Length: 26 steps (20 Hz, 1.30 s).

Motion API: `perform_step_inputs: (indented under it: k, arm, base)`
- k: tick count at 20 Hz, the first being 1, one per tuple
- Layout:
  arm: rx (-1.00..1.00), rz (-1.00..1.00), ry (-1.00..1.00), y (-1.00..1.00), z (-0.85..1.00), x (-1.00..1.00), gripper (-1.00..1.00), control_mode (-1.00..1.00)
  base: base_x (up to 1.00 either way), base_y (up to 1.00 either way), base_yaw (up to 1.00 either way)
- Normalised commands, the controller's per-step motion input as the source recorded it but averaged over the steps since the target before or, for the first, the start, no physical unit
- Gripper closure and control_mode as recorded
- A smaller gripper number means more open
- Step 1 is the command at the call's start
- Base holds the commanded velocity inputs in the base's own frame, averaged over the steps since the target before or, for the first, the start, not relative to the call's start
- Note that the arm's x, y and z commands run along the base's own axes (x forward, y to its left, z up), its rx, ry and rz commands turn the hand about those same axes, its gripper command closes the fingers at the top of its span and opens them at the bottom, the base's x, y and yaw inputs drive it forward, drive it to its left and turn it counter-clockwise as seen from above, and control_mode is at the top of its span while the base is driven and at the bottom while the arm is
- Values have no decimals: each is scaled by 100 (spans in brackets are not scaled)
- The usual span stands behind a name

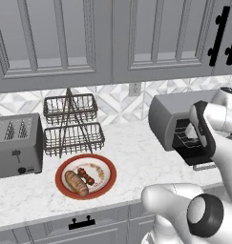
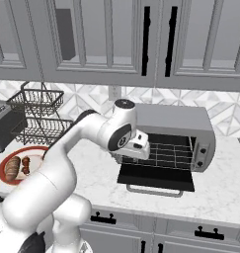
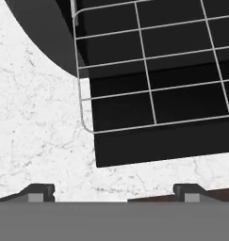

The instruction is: Pick up the kebab skewer and baguette bread, and place them inside the toaster oven. Close the toaster oven door and start by setting the timer.

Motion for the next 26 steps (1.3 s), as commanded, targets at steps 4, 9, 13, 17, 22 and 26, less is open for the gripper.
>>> perform_step_inputs:
  k: [4,9,13,17,22,26]
  arm:
    - [3,0,3,100,0,0,-100,-100]
    - [1,5,2,100,0,0,-100,-100]
    - [0,9,1,100,-12,0,-100,-100]
    - [0,11,1,100,-20,0,-100,-100]
    - [0,10,0,100,-18,0,-100,-100]
    - [0,8,2,100,-18,0,-100,-100]
  base:
    - [0,0,0]
    - [0,0,0]
    - [0,0,0]
    - [0,0,0]
    - [0,0,0]
    - [0,0,0]
